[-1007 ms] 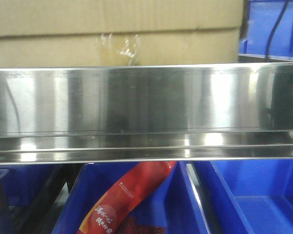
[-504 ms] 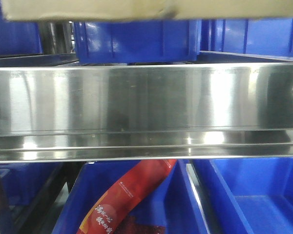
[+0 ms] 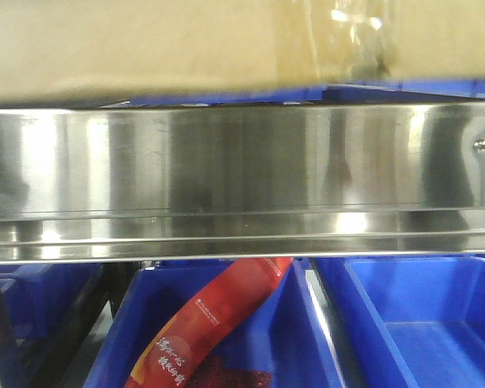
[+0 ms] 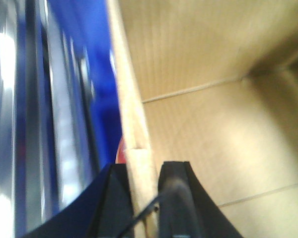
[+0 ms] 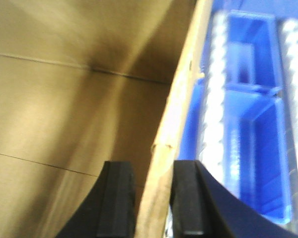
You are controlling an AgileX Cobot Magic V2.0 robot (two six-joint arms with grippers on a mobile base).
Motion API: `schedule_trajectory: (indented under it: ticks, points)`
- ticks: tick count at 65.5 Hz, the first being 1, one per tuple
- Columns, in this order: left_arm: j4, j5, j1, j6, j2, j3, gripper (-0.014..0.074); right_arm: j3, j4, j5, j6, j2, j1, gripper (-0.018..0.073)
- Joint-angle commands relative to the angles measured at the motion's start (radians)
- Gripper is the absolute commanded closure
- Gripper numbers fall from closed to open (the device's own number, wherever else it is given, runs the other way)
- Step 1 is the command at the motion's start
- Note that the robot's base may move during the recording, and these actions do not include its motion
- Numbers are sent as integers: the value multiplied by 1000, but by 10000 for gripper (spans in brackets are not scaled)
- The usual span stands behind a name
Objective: Grab carton from right shelf to conveyor
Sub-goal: 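Lift the carton with both grippers and pull it off the shelf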
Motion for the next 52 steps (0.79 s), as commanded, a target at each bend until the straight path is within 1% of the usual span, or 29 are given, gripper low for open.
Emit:
schedule_trajectory:
  ticks: [1,7,34,52]
  points:
    - [-10,-36,-14,-9,-68,47,613,16,33,-86,-11,-28,29,625]
    - [14,-36,-14,-9,-94,66,613,16,35,-96,-11,-28,34,625]
    - [14,-36,-14,-7,-97,64,613,16,37,-67,-11,-28,34,625]
    - [14,-36,-14,-7,-97,64,613,16,37,-71,-11,-28,34,625]
